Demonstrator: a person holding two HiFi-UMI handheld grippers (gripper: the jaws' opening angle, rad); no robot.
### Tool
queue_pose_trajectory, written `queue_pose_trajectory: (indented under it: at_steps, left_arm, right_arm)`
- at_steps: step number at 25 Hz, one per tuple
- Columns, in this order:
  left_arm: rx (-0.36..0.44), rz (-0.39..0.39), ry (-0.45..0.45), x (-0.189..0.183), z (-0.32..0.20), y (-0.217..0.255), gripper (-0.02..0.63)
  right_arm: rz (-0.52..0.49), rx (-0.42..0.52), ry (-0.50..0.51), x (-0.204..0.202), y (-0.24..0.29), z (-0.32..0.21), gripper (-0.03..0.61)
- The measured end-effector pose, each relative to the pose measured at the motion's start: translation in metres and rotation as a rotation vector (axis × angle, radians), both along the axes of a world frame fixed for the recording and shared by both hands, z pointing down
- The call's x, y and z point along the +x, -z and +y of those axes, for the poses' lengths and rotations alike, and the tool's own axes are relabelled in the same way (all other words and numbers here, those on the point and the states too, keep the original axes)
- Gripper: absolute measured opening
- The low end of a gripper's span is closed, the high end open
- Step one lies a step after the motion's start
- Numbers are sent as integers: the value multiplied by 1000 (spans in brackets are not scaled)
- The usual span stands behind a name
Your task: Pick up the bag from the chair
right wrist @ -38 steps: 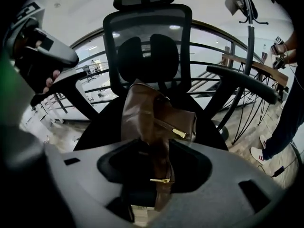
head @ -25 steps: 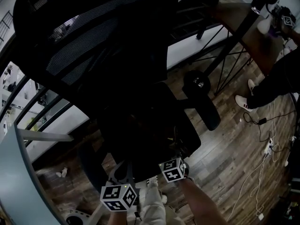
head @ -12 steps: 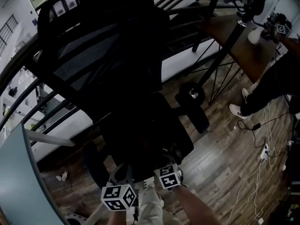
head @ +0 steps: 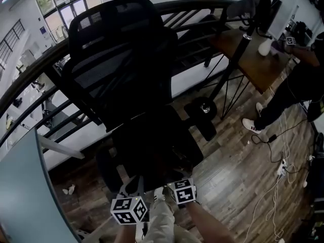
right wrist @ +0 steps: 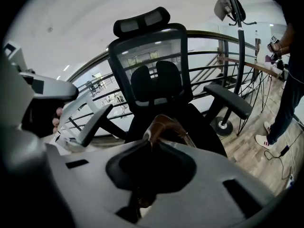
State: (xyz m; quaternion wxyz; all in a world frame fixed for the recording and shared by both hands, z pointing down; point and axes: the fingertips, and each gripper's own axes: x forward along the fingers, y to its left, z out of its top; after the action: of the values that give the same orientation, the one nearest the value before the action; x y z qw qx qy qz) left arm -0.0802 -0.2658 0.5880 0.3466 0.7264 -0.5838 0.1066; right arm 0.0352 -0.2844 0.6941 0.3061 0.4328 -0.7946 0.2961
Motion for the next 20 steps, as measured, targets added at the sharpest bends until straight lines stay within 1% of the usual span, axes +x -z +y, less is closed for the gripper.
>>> queue_pose_trajectory:
  at_steps: [5,9,11,16,20]
  left_arm:
    - [17,2,-11,4,29,23,3]
    - [14,44,19,1,55,40,3]
    - [18,50,22,0,64,49,3]
    - [19,30,-10,9,103,59,3]
    - [33,13,-13,14,131,64,3]
  right_arm:
    - [-39,8,-27,7,34,28,23]
    - [-101,-10,-67,14,61,57,23]
    - [-121,-5,-86,19,78,67,23]
    - [-163,17,-94,36,110,105,23]
    - [-203,20,-129,50,129,134,23]
